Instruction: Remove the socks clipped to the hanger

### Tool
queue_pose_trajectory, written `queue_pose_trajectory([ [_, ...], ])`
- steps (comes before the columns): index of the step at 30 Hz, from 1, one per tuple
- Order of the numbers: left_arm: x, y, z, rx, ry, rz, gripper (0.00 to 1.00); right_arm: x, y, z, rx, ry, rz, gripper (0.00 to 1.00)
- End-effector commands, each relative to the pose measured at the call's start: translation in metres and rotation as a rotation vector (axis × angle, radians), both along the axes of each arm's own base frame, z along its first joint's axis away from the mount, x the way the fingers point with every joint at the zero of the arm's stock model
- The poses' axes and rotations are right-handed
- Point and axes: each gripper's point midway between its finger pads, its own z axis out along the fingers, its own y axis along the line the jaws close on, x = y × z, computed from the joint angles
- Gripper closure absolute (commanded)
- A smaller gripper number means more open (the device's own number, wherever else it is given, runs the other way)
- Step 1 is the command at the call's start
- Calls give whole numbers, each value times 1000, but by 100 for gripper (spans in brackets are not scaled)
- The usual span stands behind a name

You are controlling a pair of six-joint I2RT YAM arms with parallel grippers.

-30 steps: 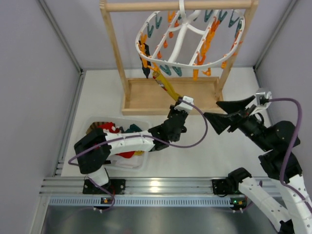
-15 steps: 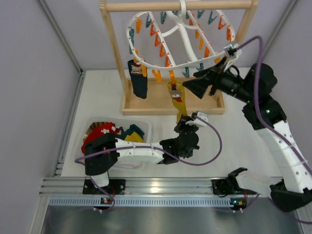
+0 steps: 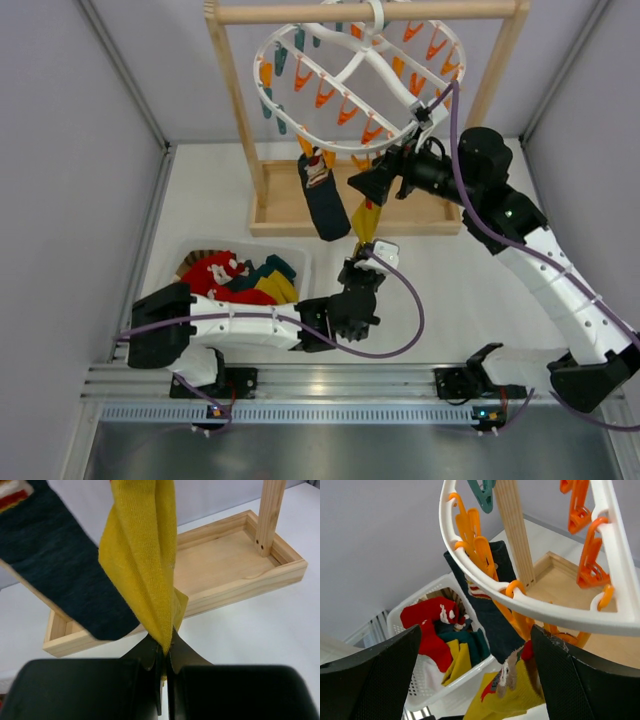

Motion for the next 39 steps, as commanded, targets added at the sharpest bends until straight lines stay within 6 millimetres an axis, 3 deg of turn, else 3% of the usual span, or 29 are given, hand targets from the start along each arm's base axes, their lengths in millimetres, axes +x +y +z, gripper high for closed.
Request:
queue_pose_trajectory([
  [1, -5, 1, 10, -103, 1, -33, 100, -6, -14, 33, 49, -139, -51, 14],
  [10, -8, 3, 2, -93, 8, -69, 100, -8, -40, 35, 32, -139, -160, 14],
  [16, -14, 8, 0, -142, 22, -116, 100, -1, -15, 27, 50, -84, -70, 21],
  [23, -18, 14, 2, -129, 18, -122, 100, -7, 15, 32, 49, -103, -21, 23],
  [39, -30, 11, 8, -154, 20, -163, 100, 30, 28, 29, 32, -123, -135, 24],
])
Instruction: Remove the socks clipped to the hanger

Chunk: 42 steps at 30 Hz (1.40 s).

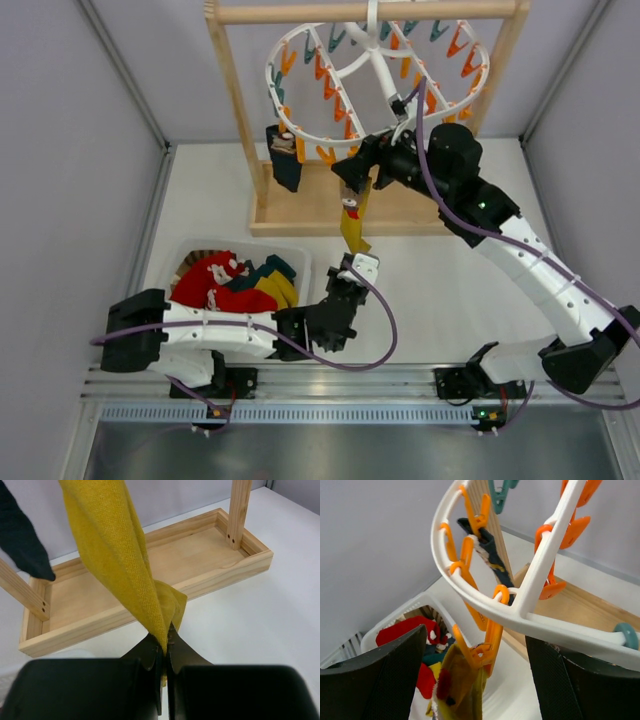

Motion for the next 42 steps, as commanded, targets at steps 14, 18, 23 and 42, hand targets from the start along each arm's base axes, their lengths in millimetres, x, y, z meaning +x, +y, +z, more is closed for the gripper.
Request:
queue_pose_trajectory([
  [14, -13, 0, 20, -120, 8, -72, 100, 14, 15, 34, 136, -112, -38, 27],
  [18, -15, 2, 19, -134, 13, -81, 100, 12, 19, 41, 168, -127, -13, 32],
  [23, -15, 8, 16, -134, 18, -72, 100, 10, 16, 44, 205, -141, -24, 42],
  [42, -17, 23, 17, -164, 27, -69, 100, 11, 25, 31, 230, -117, 11, 59],
])
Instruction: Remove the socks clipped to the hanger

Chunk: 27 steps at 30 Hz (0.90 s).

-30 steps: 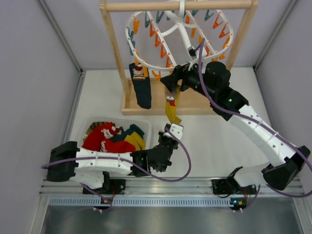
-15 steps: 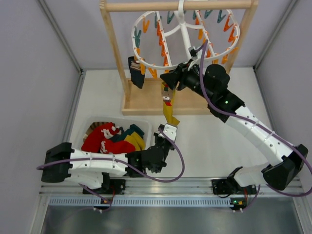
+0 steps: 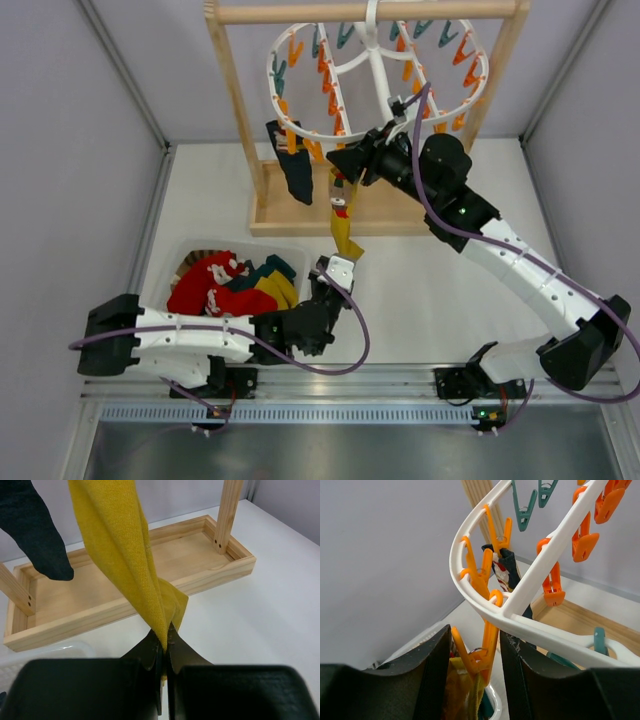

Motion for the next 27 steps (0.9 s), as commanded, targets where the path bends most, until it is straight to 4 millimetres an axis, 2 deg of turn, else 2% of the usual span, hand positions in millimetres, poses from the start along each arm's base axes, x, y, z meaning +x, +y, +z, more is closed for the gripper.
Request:
queue_pose_trajectory([
  [1, -4, 7, 10, -61, 3, -11, 100, -3, 2, 24, 63, -81, 6, 58],
  [4, -4, 9, 12, -68, 2, -13, 100, -2, 4, 20, 61, -75, 12, 62],
  [8, -4, 11, 9, -55, 1, -5, 100, -4, 4, 23, 77, -79, 19, 78],
  [9, -4, 12, 7, -55, 3, -3, 100, -5, 4, 24, 81, -78, 21, 78],
  [16, -5, 25, -9, -56, 27, 17, 100, -8, -7, 34, 113, -98, -14, 94],
  [22, -6, 47, -21, -63, 51, 42, 100, -12, -22, 43, 139, -111, -67, 95],
  [27, -5, 72, -17, -78, 66, 90, 100, -13, -29, 42, 137, -114, -87, 95],
])
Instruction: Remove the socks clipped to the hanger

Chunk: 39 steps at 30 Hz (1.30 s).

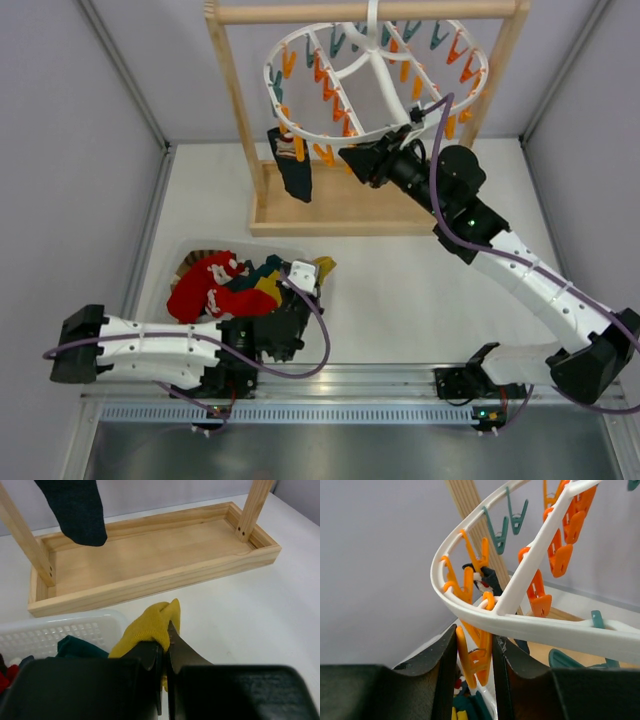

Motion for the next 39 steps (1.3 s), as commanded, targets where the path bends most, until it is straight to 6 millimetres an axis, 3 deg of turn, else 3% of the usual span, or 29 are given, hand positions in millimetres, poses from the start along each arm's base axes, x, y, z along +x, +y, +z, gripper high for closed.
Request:
queue_pose_trajectory([
  [1, 1, 23, 7, -50, 19, 75, 100, -9, -13, 32, 67, -82, -30, 93],
  [2, 1, 32, 0, -16, 33, 102, 100, -7, -14, 27, 57, -78, -38, 90],
  [6, 2, 74, 19, -49, 64, 231, 100, -7, -26, 20, 46, -74, -74, 85],
  [9, 0, 92, 25, -101, 97, 242, 100, -7, -37, 12, 26, -65, -107, 81],
  [14, 7, 145, 32, -252, 118, 325, 100, -11, -53, -2, -4, -57, -149, 52],
  [16, 10, 152, 24, -264, 146, 330, 100, -15, -57, -4, -11, -58, -151, 41],
  [17, 17, 164, 20, -265, 149, 387, 100, -15, -57, -8, -18, -53, -151, 40],
  [18, 19, 159, 10, -246, 187, 363, 100, -17, -59, -7, -17, -58, -153, 39],
  [19, 26, 166, 4, -237, 205, 407, 100, -17, -59, -11, -23, -52, -152, 38],
  [21, 33, 160, -22, -173, 285, 411, 100, -18, -60, -15, -30, -44, -153, 34],
  [23, 40, 165, -51, -146, 357, 478, 97, -15, -65, -18, -34, -33, -182, 31],
  [28, 36, 161, -80, -215, 446, 481, 95, -18, -66, -21, -47, -25, -177, 27],
  [29, 33, 158, -86, -222, 465, 462, 89, -18, -67, -22, -51, -26, -181, 27],
  [31, 29, 155, -85, -246, 475, 433, 55, -17, -69, -23, -61, -24, -194, 22],
  [33, 24, 147, -87, -253, 505, 378, 31, -16, -73, -24, -71, -24, -209, 20],
  [34, 22, 145, -85, -246, 509, 348, 14, -16, -74, -26, -77, -19, -212, 16],
  [37, 14, 128, -75, -241, 540, 221, 1, -18, -78, -29, -88, -14, -223, 14],
  [39, 4, 112, -66, -255, 569, 113, 1, -20, -82, -28, -86, -17, -234, 14],
])
